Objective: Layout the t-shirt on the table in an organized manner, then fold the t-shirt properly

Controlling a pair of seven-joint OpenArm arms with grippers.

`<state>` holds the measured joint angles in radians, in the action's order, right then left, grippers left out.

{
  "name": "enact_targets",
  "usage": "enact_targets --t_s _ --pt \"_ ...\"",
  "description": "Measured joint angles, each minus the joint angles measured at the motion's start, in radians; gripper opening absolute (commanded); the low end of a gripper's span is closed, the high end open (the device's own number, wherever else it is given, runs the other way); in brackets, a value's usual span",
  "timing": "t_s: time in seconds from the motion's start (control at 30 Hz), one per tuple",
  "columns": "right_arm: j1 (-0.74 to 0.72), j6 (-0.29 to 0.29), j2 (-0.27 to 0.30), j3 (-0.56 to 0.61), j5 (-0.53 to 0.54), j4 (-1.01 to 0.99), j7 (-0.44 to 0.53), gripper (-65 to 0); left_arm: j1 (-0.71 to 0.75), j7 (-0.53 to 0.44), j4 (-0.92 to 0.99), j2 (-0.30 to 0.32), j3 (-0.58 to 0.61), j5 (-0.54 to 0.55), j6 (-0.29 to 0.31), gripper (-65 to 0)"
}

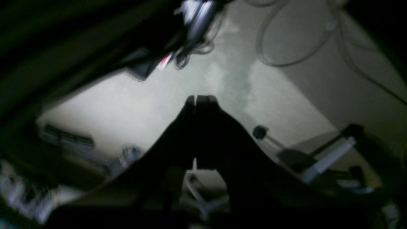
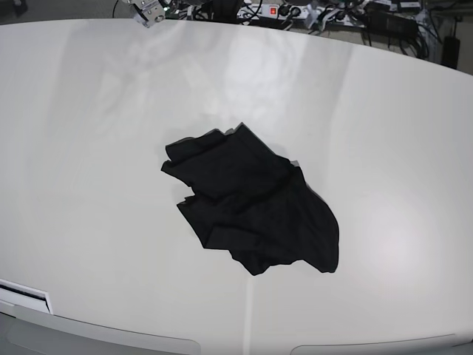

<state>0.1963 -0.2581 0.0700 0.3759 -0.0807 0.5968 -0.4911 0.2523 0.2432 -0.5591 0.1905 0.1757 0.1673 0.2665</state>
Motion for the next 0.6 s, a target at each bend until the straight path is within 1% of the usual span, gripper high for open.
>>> enact_targets --t_s 0.13,0.2,0.27,0.37,0.43,0.47,0.5,0.57,0.6 --pt "0.118 0.022 0.058 0.000 -0.004 0.128 -0.025 -65.0 0.093 0.003 -0.129 0.053 0.001 0.005 0.005 -65.0" --pt "0.188 0.040 0.092 -0.001 -0.008 0.216 -0.037 -65.0 0.134 0.000 -0.194 0.084 0.002 0.043 0.004 -65.0" --pt "0.253 0.063 0.121 -0.001 -0.008 0.319 -0.037 -65.0 0.169 0.029 -0.260 0.116 0.001 0.081 0.002 -65.0" --pt "0.346 0.063 0.160 -0.001 0.004 0.503 -0.056 -65.0 0.224 0.105 -0.374 0.151 0.000 0.125 0.004 -65.0" --pt "0.416 0.068 0.185 -0.001 0.023 0.629 -0.090 -65.0 0.270 0.131 -0.460 0.178 0.000 0.151 0.004 -65.0" --pt "0.452 0.089 0.200 -0.001 0.040 0.687 -0.101 -65.0 0.296 0.142 -0.504 0.194 0.001 0.169 0.004 -65.0" --pt "0.492 0.097 0.215 -0.001 0.047 0.747 -0.115 -65.0 0.326 0.152 -0.549 0.212 0.001 0.181 0.001 -65.0" --pt "0.567 0.126 0.240 -0.005 0.053 0.869 -0.124 -65.0 0.385 0.167 -0.644 0.243 -0.002 0.200 -0.034 -65.0" --pt "0.603 0.150 0.249 -0.005 0.052 0.931 -0.132 -65.0 0.411 0.177 -0.693 0.256 -0.015 0.200 -0.044 -65.0"
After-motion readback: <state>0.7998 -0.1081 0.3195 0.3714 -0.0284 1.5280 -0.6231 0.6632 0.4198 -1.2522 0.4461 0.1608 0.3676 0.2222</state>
